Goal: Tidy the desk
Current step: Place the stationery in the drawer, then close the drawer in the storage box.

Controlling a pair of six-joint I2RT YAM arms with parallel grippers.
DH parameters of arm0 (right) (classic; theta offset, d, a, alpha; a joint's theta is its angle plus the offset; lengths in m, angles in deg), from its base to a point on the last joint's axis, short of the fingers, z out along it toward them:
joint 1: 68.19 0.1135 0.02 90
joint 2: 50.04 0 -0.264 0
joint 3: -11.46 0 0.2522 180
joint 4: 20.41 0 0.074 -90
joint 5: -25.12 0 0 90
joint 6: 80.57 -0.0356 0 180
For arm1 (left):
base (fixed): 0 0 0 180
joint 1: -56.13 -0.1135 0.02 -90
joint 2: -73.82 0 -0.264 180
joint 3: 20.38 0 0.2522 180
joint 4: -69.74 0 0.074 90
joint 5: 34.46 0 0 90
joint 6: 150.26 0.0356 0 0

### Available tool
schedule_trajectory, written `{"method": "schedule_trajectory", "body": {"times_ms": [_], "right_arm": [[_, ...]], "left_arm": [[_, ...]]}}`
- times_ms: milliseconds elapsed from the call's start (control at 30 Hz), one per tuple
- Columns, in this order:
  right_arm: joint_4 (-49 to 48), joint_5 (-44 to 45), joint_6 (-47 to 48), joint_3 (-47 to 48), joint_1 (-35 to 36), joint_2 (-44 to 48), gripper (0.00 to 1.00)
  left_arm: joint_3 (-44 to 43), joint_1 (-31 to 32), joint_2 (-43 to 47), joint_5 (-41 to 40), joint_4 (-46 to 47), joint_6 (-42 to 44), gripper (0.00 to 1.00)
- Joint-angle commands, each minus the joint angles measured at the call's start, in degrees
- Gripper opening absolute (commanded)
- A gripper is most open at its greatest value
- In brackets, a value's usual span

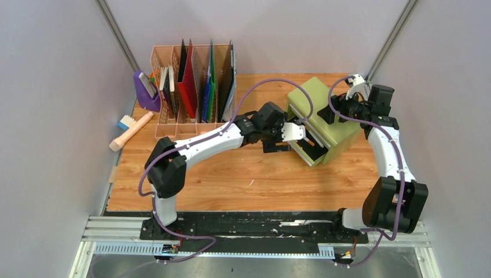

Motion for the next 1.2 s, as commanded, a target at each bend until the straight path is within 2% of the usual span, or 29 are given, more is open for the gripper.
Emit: {"method": "schedule_trajectory", "body": {"times_ms": [0,100,333,533,733,867,1000,1167], "right_arm": [[-1.15,-3.74,-1.33,0.48,-0.03,3.5,0.79],[-0.99,-5.58,-1.87,0.81,1.17,5.82,0.8],[1.22,-7.41,0.87,1.45,6.26,8.23,0.81],[6.66,3.59,10.38,-3.87,22.5,12.34,0.81],[6.67,6.7,12.23,-8.07,32.52,10.25,0.81],[6.2,10.31,13.56,-7.96,37.37,5.27,0.79],[5.65,13.61,13.78,-7.23,40.93,2.44,0.78],[5.69,15.78,14.72,-6.53,42.48,2.42,0.78]], "left_arm": [[1.6,-1.28,5.34,2.35,-0.05,-9.16,0.95],[2.82,-1.63,7.34,1.99,-0.67,-10.84,0.99],[5.21,-2.24,14.59,1.44,-7.5,-10.45,1.0],[4.44,-3.02,21.22,3.05,-18.28,-9.35,1.0],[4.59,-3.79,31.96,2.52,-24.97,-9.86,1.0],[6.21,-9.09,38.84,2.5,-24.6,-11.2,1.0],[6.95,-14.63,41.19,2.31,-22.2,-14.48,1.0],[7.41,-18.43,42.41,2.49,-18.92,-19.07,1.0]]}}
